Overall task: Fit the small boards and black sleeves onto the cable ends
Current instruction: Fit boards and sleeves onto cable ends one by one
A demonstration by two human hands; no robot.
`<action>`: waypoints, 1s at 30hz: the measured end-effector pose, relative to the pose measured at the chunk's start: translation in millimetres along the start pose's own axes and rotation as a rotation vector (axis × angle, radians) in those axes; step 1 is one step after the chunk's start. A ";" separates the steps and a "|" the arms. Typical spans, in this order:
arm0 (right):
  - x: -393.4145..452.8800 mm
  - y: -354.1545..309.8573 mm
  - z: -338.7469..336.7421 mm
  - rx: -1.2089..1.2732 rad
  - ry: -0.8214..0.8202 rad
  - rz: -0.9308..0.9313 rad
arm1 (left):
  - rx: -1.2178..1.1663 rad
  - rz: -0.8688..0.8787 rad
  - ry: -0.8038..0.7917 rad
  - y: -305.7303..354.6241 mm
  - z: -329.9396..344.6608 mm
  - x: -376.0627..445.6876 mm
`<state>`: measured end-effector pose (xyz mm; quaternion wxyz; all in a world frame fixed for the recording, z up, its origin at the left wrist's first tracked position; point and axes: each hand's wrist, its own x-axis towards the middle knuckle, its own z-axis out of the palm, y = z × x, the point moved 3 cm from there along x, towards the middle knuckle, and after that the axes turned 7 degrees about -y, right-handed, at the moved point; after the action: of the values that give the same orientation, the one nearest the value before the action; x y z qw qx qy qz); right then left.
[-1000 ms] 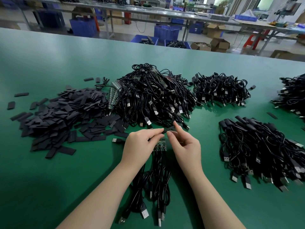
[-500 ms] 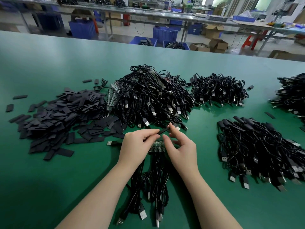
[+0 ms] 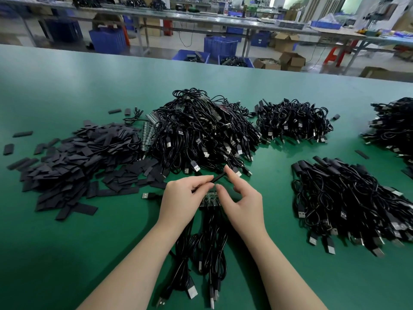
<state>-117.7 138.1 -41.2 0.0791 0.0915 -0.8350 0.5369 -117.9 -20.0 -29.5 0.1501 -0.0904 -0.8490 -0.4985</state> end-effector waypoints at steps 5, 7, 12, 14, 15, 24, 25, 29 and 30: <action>1.2 1.3 0.0 0.028 -0.023 0.000 | -0.002 0.000 0.002 0.8 1.8 -0.8; 0.0 1.2 1.7 0.071 -0.017 0.008 | -0.016 -0.002 0.022 0.6 0.2 1.0; -1.0 0.0 2.8 0.128 0.009 0.038 | 0.012 0.013 0.005 2.4 0.3 2.2; 0.9 1.6 1.8 0.146 -0.008 0.056 | 0.004 0.006 0.008 1.1 -0.4 1.6; 0.9 1.3 2.4 0.139 -0.029 0.056 | 0.000 0.003 0.010 0.3 -0.7 1.5; 2.7 -1.2 5.1 0.186 -0.057 0.121 | 0.043 0.042 0.014 4.7 -0.9 0.1; 2.7 -1.9 4.7 0.183 -0.057 0.104 | 0.051 0.051 0.003 5.7 -0.7 -0.6; 3.4 -2.0 2.4 0.193 -0.045 0.108 | 0.045 0.063 -0.021 7.1 1.0 -1.1; 3.9 -2.0 1.4 0.206 -0.033 0.113 | 0.037 0.056 -0.029 7.2 1.3 -0.9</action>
<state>-121.1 135.7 -39.2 0.0250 0.0610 -0.7804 0.6218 -115.0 -15.4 -24.5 0.1536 -0.1185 -0.8573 -0.4768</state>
